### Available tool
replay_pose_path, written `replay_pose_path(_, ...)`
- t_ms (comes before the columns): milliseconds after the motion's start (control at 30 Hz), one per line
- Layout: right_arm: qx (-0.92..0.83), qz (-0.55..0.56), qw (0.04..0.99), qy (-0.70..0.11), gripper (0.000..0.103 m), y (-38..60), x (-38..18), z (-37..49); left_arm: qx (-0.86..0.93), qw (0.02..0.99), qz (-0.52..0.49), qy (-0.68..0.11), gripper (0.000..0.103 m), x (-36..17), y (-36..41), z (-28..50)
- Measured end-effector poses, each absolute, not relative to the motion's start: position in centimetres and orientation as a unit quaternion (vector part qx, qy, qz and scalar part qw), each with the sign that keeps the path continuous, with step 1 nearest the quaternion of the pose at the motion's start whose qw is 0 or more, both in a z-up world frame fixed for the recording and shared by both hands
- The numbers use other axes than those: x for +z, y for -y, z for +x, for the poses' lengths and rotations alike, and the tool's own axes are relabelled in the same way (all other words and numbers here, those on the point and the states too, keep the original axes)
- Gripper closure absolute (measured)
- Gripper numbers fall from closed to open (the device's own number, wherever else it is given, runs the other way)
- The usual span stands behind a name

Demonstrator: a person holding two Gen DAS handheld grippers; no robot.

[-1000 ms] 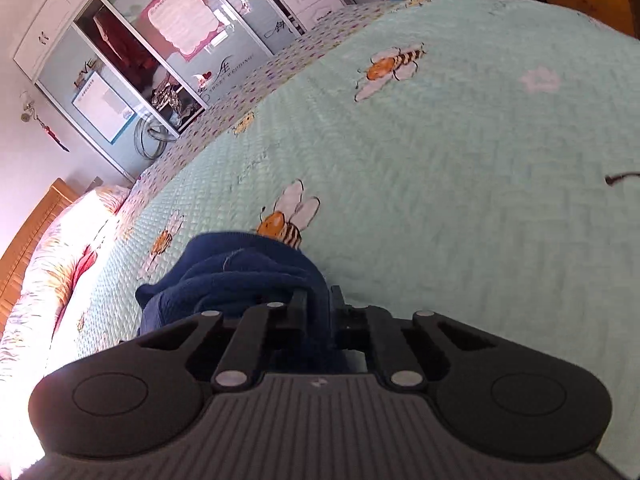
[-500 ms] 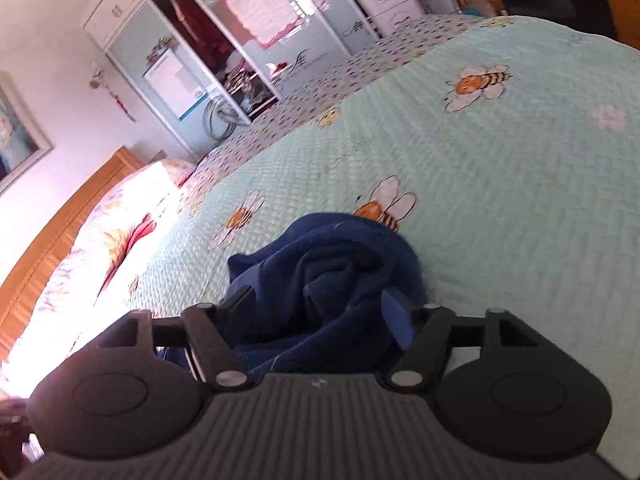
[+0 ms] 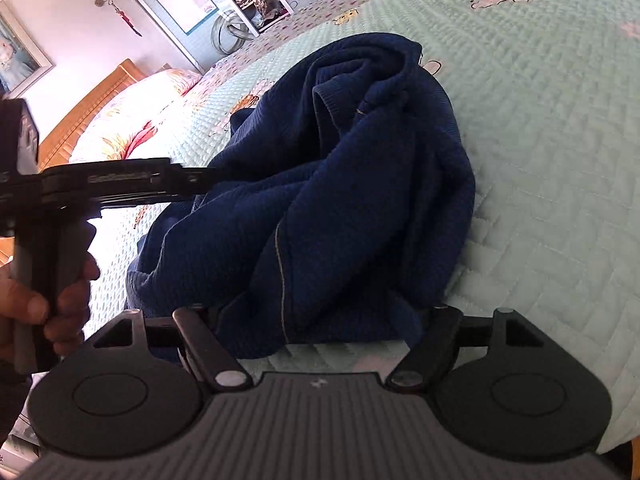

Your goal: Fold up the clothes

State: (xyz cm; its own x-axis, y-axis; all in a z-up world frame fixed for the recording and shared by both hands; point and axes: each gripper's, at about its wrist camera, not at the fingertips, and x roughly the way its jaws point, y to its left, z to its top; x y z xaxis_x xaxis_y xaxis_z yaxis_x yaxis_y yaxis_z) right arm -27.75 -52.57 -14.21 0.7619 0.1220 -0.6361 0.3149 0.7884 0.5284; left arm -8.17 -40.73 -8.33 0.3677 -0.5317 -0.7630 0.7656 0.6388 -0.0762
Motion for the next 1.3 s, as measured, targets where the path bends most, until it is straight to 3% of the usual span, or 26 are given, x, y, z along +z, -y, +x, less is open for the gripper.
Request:
replay_pose_path(33, -0.055, 0.318, 0.882, -0.343, 0.023, 52.5, -14.2, -27.6, -0.397, 0.812, 0.152, -0.401, 0.04, -8.8, 41.3, -8.0)
replay_pose_path(67, -0.056, 0.313, 0.884, -0.344, 0.022, 52.3, -14.1, -27.6, -0.394, 0.809, 0.162, -0.405, 0.06, -9.1, 41.9, -8.0)
replay_pose_path(100, -0.057, 0.309, 0.885, -0.344, 0.021, 52.1, -14.0, -27.7, -0.391, 0.808, 0.176, -0.403, 0.094, -9.2, 42.4, -8.3)
replay_pose_path(167, -0.059, 0.312, 0.885, -0.34, 0.021, 52.1, -13.9, -28.0, -0.388, 0.818, 0.188, -0.382, 0.095, -8.9, 42.7, -9.1)
replay_pose_path(267, -0.066, 0.337, 0.882, -0.322, 0.021, 52.6, -13.8, -29.0, -0.382, 0.836, 0.125, -0.373, 0.095, -6.9, 41.2, -8.7)
replay_pose_path(467, -0.091, 0.364, 0.885, -0.275, 0.021, 53.3, -12.8, -31.4, -0.393, 0.88, -0.038, -0.264, 0.103, 3.8, 34.8, -8.5)
replay_pose_path(567, -0.098, 0.373, 0.886, -0.258, 0.021, 53.6, -12.2, -31.9, -0.367, 0.912, -0.05, -0.175, 0.103, 7.8, 32.2, -9.5)
replay_pose_path(733, -0.102, 0.371, 0.887, -0.254, 0.021, 53.9, -11.6, -31.5, -0.351, 0.911, 0.018, -0.217, 0.103, 5.6, 31.5, -8.8)
replay_pose_path(833, -0.105, 0.375, 0.883, -0.263, 0.021, 54.3, -11.7, -31.6, -0.368, 0.89, 0.07, -0.259, 0.088, 2.2, 32.4, -9.6)
replay_pose_path(867, -0.105, 0.377, 0.881, -0.267, 0.021, 54.4, -11.7, -31.6, -0.378, 0.883, 0.095, -0.261, 0.076, 1.2, 33.0, -10.1)
replay_pose_path(900, -0.106, 0.379, 0.879, -0.269, 0.021, 54.3, -11.8, -31.8, -0.386, 0.878, 0.121, -0.256, 0.063, 0.4, 33.7, -10.5)
replay_pose_path(1033, -0.111, 0.377, 0.879, -0.271, 0.021, 54.2, -11.9, -32.3, -0.39, 0.866, 0.233, -0.209, 0.043, -1.7, 35.5, -12.7)
replay_pose_path(1100, -0.115, 0.382, 0.876, -0.272, 0.021, 54.0, -12.2, -32.0, -0.384, 0.858, 0.282, -0.192, 0.028, -2.9, 36.4, -13.2)
replay_pose_path(1300, -0.12, 0.387, 0.869, -0.284, 0.021, 54.1, -13.2, -30.7, -0.393, 0.8, 0.411, -0.191, 0.027, -7.2, 40.6, -12.3)
